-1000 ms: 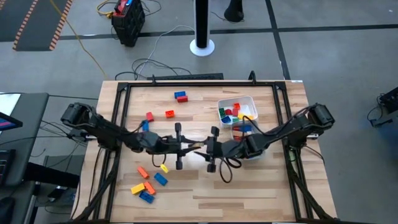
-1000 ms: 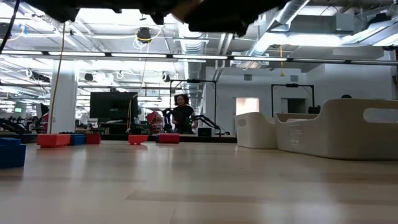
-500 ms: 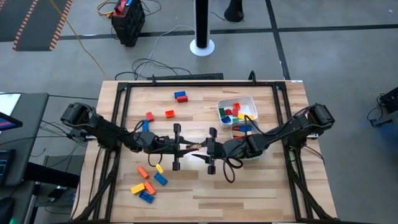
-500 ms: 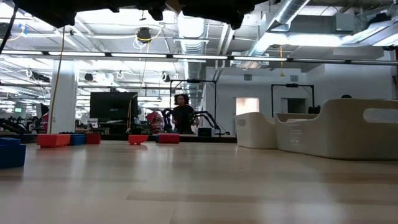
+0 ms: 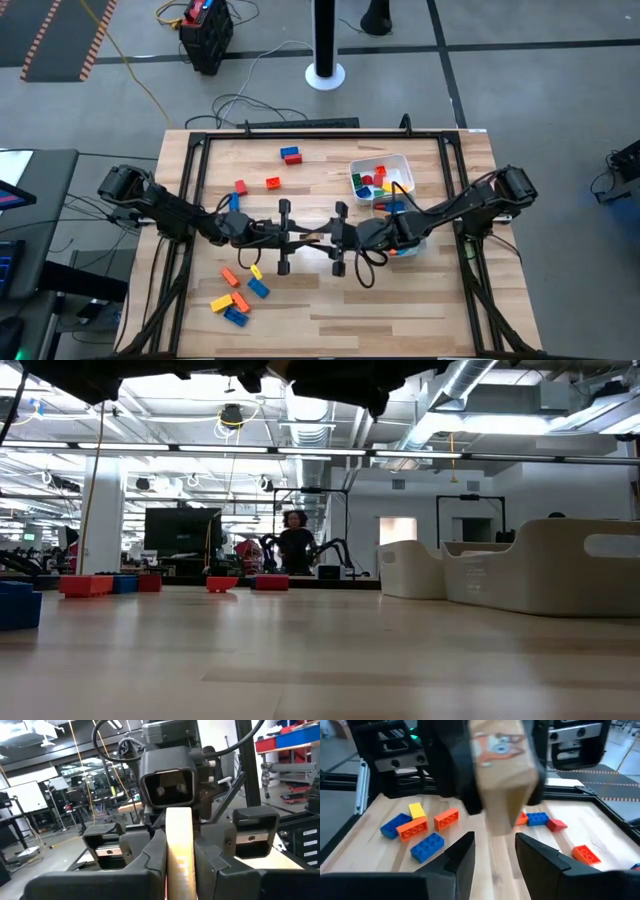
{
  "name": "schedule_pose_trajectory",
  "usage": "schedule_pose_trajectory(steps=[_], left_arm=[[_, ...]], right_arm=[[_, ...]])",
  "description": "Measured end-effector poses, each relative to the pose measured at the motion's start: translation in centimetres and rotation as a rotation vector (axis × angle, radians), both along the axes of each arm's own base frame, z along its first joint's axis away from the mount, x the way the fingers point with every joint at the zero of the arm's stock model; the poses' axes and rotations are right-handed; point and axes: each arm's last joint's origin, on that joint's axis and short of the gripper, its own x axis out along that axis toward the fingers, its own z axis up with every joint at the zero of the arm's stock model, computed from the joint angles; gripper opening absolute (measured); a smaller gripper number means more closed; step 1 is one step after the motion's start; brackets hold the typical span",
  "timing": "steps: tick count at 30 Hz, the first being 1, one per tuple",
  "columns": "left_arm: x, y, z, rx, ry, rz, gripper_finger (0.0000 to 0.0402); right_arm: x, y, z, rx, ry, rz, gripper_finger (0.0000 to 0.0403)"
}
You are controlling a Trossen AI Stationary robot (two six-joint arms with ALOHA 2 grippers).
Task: Sort blocks by size
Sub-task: Put the large brown wooden block into the gray bin
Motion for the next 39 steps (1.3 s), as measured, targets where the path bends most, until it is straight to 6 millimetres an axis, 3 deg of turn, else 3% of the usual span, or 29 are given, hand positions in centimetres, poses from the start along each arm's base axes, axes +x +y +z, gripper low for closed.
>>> schedule_pose_trajectory(steps=[15, 18, 22, 28, 32, 39], left_arm=[[0.0, 0.0, 0.0, -0.005, 0.000, -0.018, 0.0047], [0.0, 0.1, 0.0, -0.019, 0.003, -0.018, 0.0057], [0.2, 0.5, -0.2, -0.045, 0.019, -0.008, 0.0097], [0.4, 1.2, -0.9, -0.101, 0.094, 0.063, 0.0128], [-0.2, 1.6, -0.6, -0.092, 0.150, 0.155, 0.0157], [-2.6, 2.5, 0.8, -0.121, 0.271, 0.247, 0.0206]], right_arm=[[0.1, 0.3, 0.8, -0.010, -0.077, 0.042, 0.0174], [0.1, 0.3, 0.8, -0.010, -0.077, 0.041, 0.0147], [0.2, 0.0, 0.7, -0.032, -0.067, 0.038, 0.0080], [-0.2, -0.2, 0.0, -0.065, 0.038, 0.012, 0.0078], [-2.0, -0.5, 0.5, -0.071, 0.157, -0.074, 0.0078], [-7.7, -1.3, 1.2, 0.030, 0.414, -0.341, 0.0078]])
